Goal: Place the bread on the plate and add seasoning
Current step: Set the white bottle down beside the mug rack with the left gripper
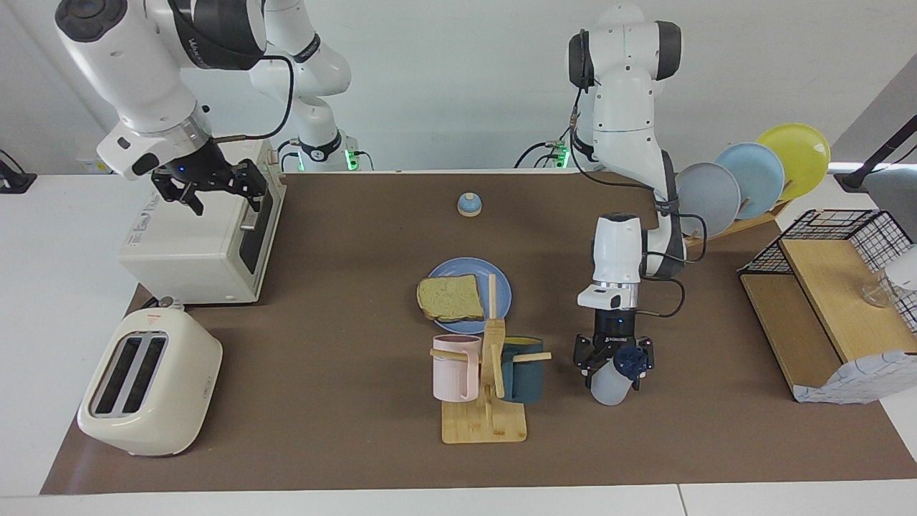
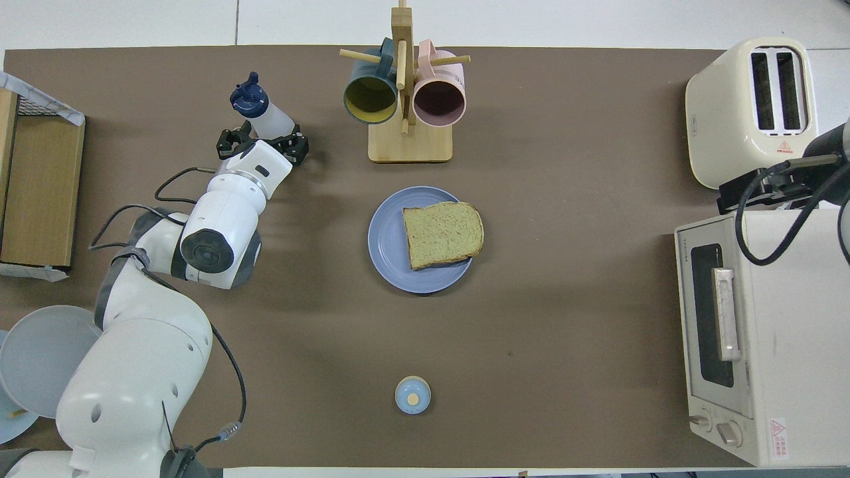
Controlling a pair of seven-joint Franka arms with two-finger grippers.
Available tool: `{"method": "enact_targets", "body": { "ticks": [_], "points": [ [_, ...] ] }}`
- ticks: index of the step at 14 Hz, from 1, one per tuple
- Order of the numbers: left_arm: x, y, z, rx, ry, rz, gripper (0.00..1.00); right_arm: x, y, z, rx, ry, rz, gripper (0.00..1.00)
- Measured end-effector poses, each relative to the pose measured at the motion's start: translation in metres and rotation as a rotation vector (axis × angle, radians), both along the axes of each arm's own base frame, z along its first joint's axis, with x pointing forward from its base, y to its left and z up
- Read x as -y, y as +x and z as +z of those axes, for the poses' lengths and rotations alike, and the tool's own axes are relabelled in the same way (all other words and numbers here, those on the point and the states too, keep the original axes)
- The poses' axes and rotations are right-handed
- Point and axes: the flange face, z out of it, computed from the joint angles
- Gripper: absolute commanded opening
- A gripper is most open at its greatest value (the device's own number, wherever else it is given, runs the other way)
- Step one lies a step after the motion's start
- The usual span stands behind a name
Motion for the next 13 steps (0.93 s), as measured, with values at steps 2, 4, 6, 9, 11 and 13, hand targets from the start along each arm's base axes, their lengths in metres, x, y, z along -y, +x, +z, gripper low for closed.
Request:
{"method": "enact_targets", "body": {
  "ticks": [2, 4, 6, 9, 11, 13],
  "points": [
    [-0.002, -0.006, -0.004, -0.015, 0.001, 0.003, 1.00, -0.001, 0.000, 0.000, 0.000, 0.000, 0.001, 1.00],
    [0.000, -0.014, -0.004, -0.027, -0.004, 0.001, 1.00, -0.002, 0.000, 0.000, 0.000, 0.000, 0.003, 1.00],
    [0.000, -0.025, 0.008, -0.031, -0.021, 0.002, 1.00, -0.004, 0.000, 0.000, 0.000, 0.000, 0.006, 1.00],
    [-0.004, -0.051, 0.047, -0.023, -0.075, 0.007, 1.00, -0.005, 0.000, 0.000, 0.000, 0.000, 0.009, 1.00],
    [0.004, -0.071, 0.067, -0.026, -0.107, -0.007, 1.00, -0.006, 0.000, 0.000, 0.000, 0.000, 0.010, 1.00],
    [0.022, -0.084, 0.080, -0.078, -0.134, -0.008, 1.00, -0.006, 0.000, 0.000, 0.000, 0.000, 0.011, 1.00]
  ]
}}
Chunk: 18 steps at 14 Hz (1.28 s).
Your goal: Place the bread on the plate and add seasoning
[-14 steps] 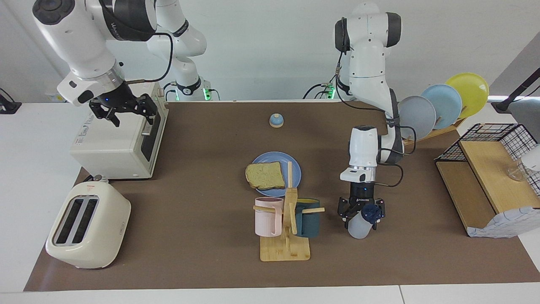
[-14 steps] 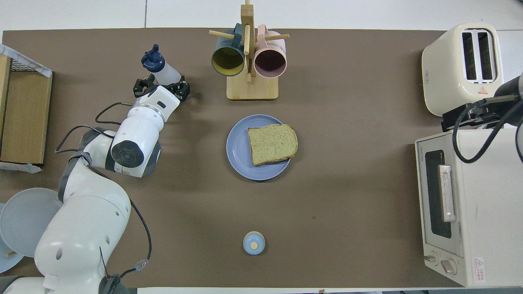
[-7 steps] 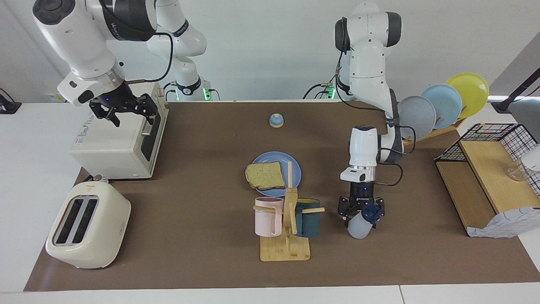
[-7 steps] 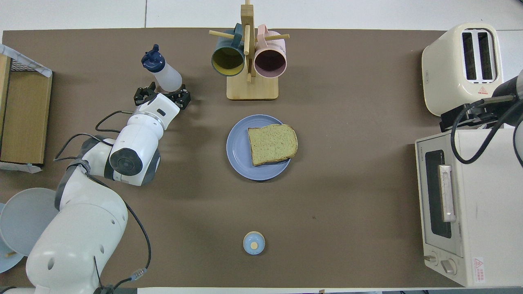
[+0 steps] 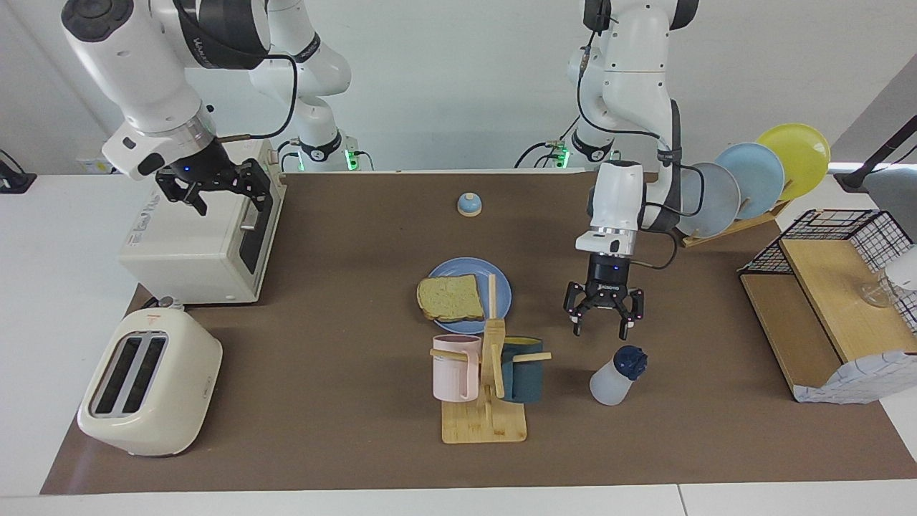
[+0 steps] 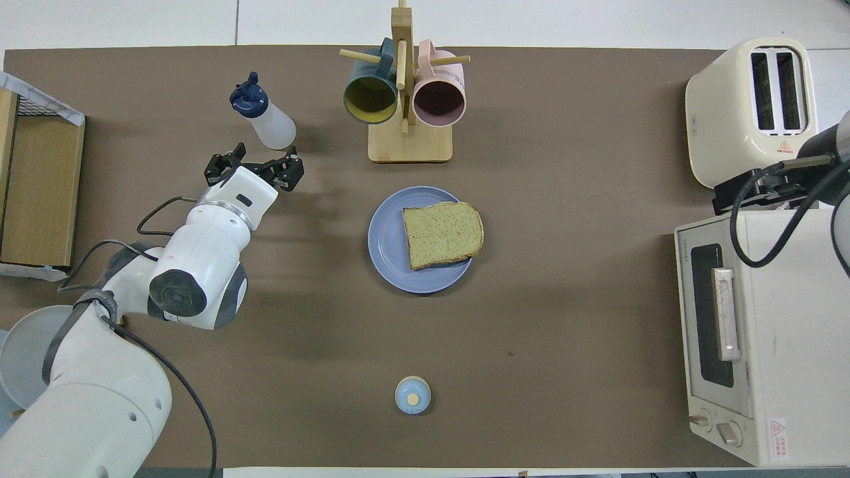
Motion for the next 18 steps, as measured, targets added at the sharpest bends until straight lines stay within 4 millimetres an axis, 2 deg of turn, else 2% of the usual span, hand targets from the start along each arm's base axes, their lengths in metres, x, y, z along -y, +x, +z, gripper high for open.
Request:
{"method": "enact_targets", "body": {
  "ticks": [2, 4, 8, 11, 13, 14, 16, 18],
  "points": [
    [0.021, -0.009, 0.022, -0.074, -0.017, 0.001, 1.00, -0.001, 0.000, 0.000, 0.000, 0.000, 0.002, 1.00],
    [0.031, -0.011, 0.058, -0.162, -0.009, 0.009, 1.00, -0.001, 0.000, 0.001, 0.002, 0.000, 0.002, 1.00],
    [0.024, -0.001, 0.154, -0.341, 0.043, 0.052, 1.00, -0.001, -0.002, 0.004, 0.007, 0.000, 0.002, 1.00],
    [0.006, 0.002, 0.203, -0.445, 0.112, 0.047, 1.00, -0.001, -0.002, 0.004, 0.007, 0.000, 0.002, 1.00],
    [-0.022, 0.008, 0.231, -0.516, 0.158, 0.018, 1.00, -0.001, -0.002, 0.004, 0.007, 0.000, 0.002, 1.00],
    [-0.043, 0.011, 0.243, -0.553, 0.180, -0.006, 1.00, -0.001, -0.002, 0.004, 0.007, 0.000, 0.002, 1.00],
    [-0.096, 0.017, 0.261, -0.615, 0.226, -0.049, 1.00, -0.002, -0.002, 0.004, 0.007, 0.000, 0.003, 1.00],
    [-0.148, 0.017, 0.265, -0.674, 0.260, -0.085, 1.00, -0.002, -0.002, 0.004, 0.007, 0.000, 0.003, 1.00]
  ]
}}
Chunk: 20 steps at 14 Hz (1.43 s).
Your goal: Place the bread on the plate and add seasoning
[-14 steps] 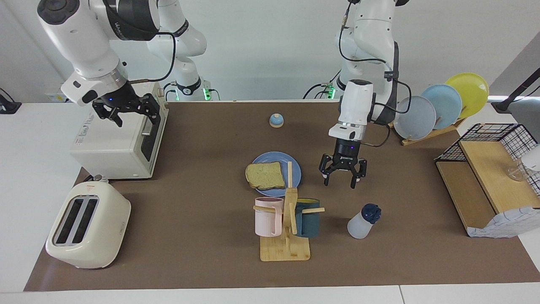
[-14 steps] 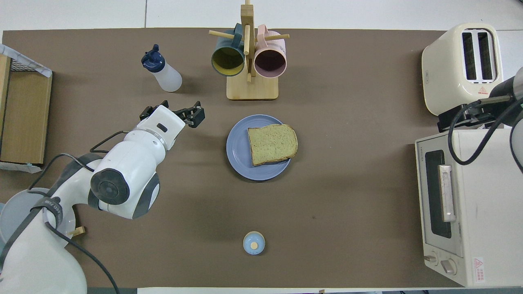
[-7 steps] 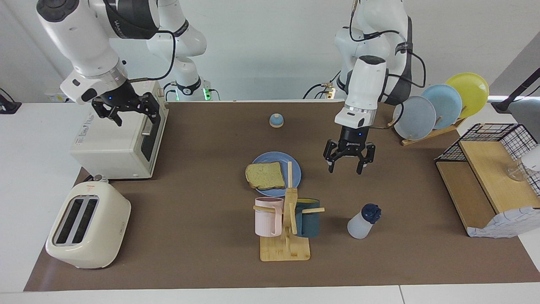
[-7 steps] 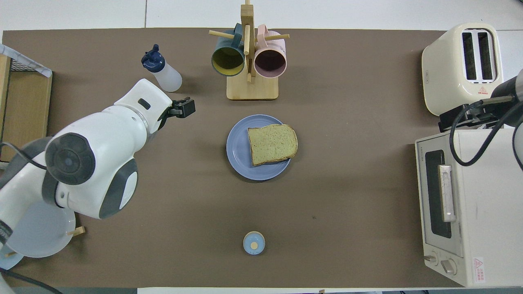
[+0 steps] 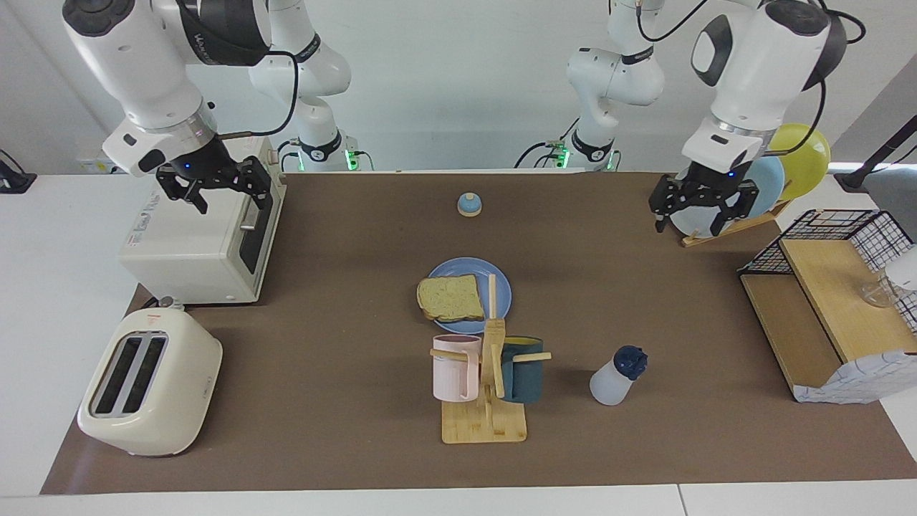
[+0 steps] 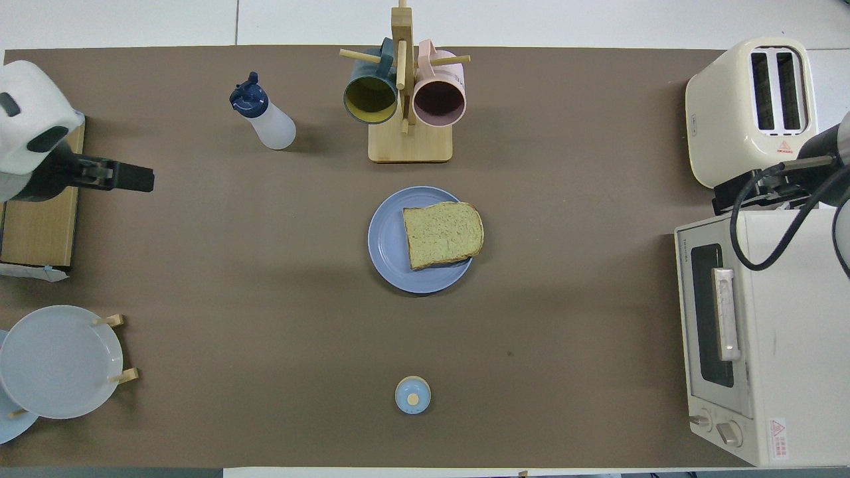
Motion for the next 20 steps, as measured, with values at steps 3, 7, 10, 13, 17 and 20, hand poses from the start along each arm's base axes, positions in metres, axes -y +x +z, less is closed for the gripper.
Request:
{"method": "enact_targets", "body": {
  "ticks": [3, 7, 10, 13, 17, 20],
  "points": [
    [-0.061, -0.005, -0.004, -0.064, 0.003, 0.023, 1.00, 0.000, 0.000, 0.000, 0.000, 0.000, 0.000, 1.00],
    [-0.088, -0.013, -0.005, -0.103, -0.006, 0.059, 1.00, 0.000, 0.000, 0.000, 0.000, 0.000, 0.001, 1.00],
    [-0.081, -0.015, -0.004, -0.124, -0.007, 0.063, 1.00, 0.000, 0.000, 0.000, 0.000, 0.000, 0.001, 1.00],
    [-0.064, -0.018, 0.019, -0.131, 0.001, 0.062, 1.00, 0.000, 0.000, 0.000, 0.000, 0.000, 0.001, 1.00],
    [-0.053, -0.019, 0.049, -0.166, 0.017, 0.055, 1.00, 0.000, 0.000, 0.000, 0.000, 0.000, 0.001, 1.00],
    [-0.055, -0.015, 0.054, -0.166, 0.017, 0.059, 1.00, 0.000, 0.000, 0.000, 0.000, 0.000, 0.001, 1.00]
  ]
}}
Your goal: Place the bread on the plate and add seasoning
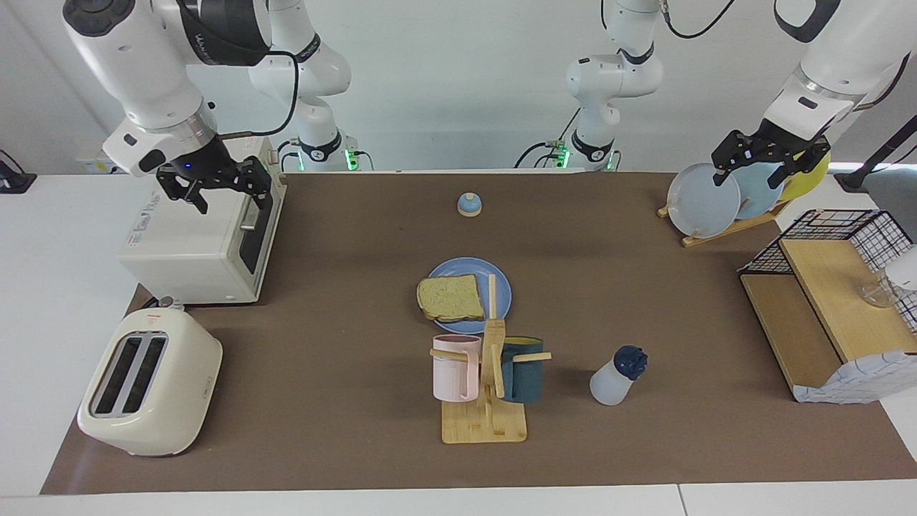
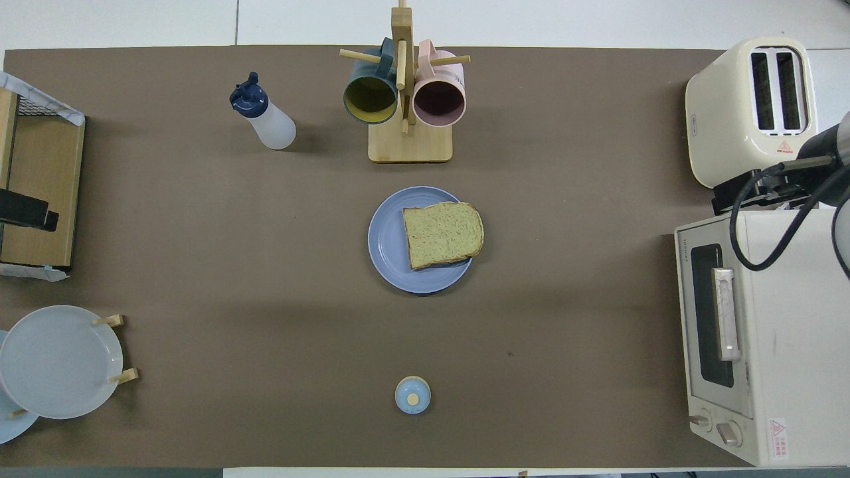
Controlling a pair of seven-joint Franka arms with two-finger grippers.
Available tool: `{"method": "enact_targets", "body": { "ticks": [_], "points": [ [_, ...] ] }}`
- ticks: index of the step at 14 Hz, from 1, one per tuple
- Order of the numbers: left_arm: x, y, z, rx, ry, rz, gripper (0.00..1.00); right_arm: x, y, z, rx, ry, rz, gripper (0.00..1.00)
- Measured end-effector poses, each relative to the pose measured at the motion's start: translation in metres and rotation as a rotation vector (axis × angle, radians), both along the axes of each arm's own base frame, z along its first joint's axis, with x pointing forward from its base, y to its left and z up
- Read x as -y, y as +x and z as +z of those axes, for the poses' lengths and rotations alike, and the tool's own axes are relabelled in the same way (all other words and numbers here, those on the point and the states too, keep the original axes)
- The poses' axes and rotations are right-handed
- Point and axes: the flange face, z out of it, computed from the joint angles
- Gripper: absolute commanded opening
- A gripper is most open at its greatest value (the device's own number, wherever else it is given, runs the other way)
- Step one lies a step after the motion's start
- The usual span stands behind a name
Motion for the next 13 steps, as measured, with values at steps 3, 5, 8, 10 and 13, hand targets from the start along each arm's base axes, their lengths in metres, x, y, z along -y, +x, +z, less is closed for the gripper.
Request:
{"method": "enact_targets", "body": {
  "ticks": [3, 5, 8, 10, 13],
  "points": [
    [0.000, 0.002, -0.015, 0.012, 0.000, -0.001, 1.00, 0.000, 0.000, 0.000, 0.000, 0.000, 0.000, 1.00],
    [0.000, 0.004, -0.036, 0.022, 0.000, -0.002, 1.00, 0.000, 0.000, 0.000, 0.000, 0.000, 0.000, 1.00],
    [0.003, 0.004, -0.043, 0.021, -0.033, 0.035, 1.00, 0.000, 0.000, 0.000, 0.000, 0.000, 0.000, 1.00],
    [0.002, 0.003, -0.038, 0.029, -0.037, 0.055, 1.00, 0.000, 0.000, 0.000, 0.000, 0.000, 0.000, 1.00],
    [-0.002, 0.001, -0.034, 0.037, -0.038, 0.066, 1.00, 0.000, 0.000, 0.000, 0.000, 0.000, 0.000, 1.00]
  ]
}}
